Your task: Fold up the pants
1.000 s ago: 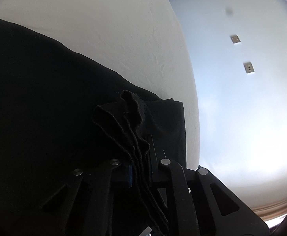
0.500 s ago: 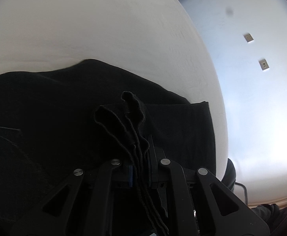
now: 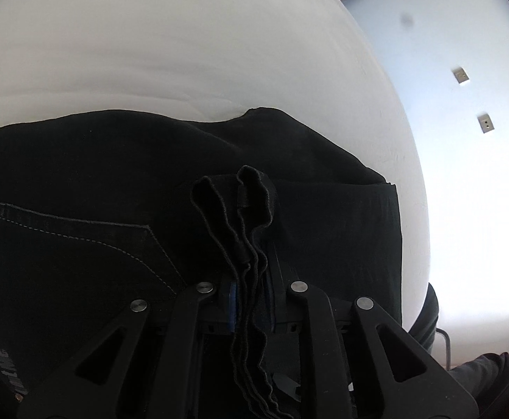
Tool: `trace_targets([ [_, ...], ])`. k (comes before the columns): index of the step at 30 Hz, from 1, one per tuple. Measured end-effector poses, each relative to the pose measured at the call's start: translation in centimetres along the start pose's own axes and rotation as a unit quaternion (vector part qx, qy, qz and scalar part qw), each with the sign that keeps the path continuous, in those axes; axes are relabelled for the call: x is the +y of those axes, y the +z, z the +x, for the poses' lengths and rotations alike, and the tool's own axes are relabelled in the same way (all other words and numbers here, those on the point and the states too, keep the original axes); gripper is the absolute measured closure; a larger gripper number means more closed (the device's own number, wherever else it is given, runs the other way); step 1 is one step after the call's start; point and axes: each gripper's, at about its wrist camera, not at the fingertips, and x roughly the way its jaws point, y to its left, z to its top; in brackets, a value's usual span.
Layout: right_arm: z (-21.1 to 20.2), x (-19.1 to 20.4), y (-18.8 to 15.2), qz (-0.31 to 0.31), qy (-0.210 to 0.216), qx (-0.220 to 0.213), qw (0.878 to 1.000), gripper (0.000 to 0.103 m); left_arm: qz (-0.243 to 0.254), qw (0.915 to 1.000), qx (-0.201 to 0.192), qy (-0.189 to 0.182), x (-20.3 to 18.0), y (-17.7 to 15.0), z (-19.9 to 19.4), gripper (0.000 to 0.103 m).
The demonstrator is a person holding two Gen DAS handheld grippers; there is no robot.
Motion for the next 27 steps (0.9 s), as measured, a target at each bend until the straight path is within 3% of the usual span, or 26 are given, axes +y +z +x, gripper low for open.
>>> trace_targets([
  [2,0.4,0.0,0.3,0.008,0.013,0.005,1.000,0.085,-0.007,0.9999,-0.008,0.001,1.0,0.5,-0.4,0.087],
  [4,0.5,-0.5,0.1,0.028,0.024,0.008,0.999,0.085,-0.010,0.9992,-0.026,0.030,2.0,0.7,-2.1,0.073],
  [5,0.2,-0.9,-0.1,0.042,0.036,0.006,0.998,0.077,-0.012,0.9980,-0.041,0.046,3.1,0.9,-3.6,0.073],
  [6,0.3,-1.1,0.1,0.058,0.057,0.003,0.997,0.063,-0.016,0.9970,-0.052,0.055,3.4,1.0,-4.5,0.073],
  [8,-1.5,-3.1,-0.6,0.120,0.142,-0.020,0.982,0.045,-0.027,0.9936,-0.082,0.073,3.9,1.2,-7.0,0.073],
  [10,-3.4,-6.0,-2.0,0.194,0.204,-0.043,0.958,0.040,-0.018,0.9905,-0.114,0.074,2.8,0.7,-9.2,0.073],
  [11,-4.0,-7.9,-3.1,0.238,0.236,-0.047,0.941,0.040,-0.014,0.9899,-0.122,0.071,1.9,0.7,-9.6,0.073],
  [13,-4.4,-12.9,-6.1,0.329,0.301,-0.058,0.893,0.040,0.002,0.9900,-0.129,0.057,0.3,-0.2,-10.0,0.073],
  [15,-4.7,-15.6,-8.2,0.390,0.317,-0.067,0.862,0.040,0.026,0.9908,-0.125,0.045,-1.3,-1.3,-9.6,0.073],
  [17,-3.2,-20.8,-11.8,0.452,0.336,-0.074,0.823,0.040,0.045,0.9926,-0.107,0.036,-3.1,-2.6,-7.7,0.073],
  [20,-1.2,-25.8,-16.6,0.530,0.356,-0.084,0.765,0.041,0.064,0.9949,-0.058,0.052,-4.3,-4.7,-3.0,0.073],
  [22,-0.1,-27.4,-18.1,0.554,0.365,-0.093,0.743,0.041,0.063,0.9949,-0.038,0.069,-3.8,-5.9,-1.2,0.073],
  [24,1.7,-28.7,-19.3,0.572,0.381,-0.093,0.721,0.041,0.072,0.9935,-0.051,0.073,-3.5,-6.9,-1.2,0.073],
  [27,4.6,-29.9,-20.4,0.598,0.383,-0.075,0.700,0.041,0.045,0.9960,-0.053,0.056,-2.4,-7.3,-2.0,0.073],
])
